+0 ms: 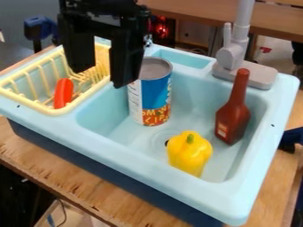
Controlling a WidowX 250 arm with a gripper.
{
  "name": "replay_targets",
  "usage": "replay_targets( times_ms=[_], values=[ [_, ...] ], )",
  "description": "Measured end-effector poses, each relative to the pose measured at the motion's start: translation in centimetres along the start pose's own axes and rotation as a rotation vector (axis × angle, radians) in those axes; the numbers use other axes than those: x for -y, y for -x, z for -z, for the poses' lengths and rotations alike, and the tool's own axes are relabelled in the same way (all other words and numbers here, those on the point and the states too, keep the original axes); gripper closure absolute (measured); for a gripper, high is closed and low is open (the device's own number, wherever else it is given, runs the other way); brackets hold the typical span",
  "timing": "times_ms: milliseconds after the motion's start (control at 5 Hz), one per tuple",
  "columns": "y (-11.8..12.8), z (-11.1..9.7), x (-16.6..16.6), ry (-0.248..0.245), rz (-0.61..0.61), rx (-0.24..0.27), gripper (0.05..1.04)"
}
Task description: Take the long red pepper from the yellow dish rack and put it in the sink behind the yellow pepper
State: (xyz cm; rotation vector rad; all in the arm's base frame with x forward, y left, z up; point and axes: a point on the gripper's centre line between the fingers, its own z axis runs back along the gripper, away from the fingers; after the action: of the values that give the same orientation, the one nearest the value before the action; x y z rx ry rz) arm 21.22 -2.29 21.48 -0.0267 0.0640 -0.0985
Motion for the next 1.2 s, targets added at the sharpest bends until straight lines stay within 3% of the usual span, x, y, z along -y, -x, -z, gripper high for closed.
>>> replay_targets(
  times_ms=[200,600,800,1200],
  values=[
    [0.0,0.5,-0.1,0.001,0.002,-0.023,0.083],
    [1.4,0.2,-7.9,0.034,-0.209,0.014,0.083],
    [2.2,0.2,-11.1,0.026,-0.327,0.062,0.083],
    [1.5,1.3,-15.5,-0.052,-0.493,0.174,0.083]
  ],
)
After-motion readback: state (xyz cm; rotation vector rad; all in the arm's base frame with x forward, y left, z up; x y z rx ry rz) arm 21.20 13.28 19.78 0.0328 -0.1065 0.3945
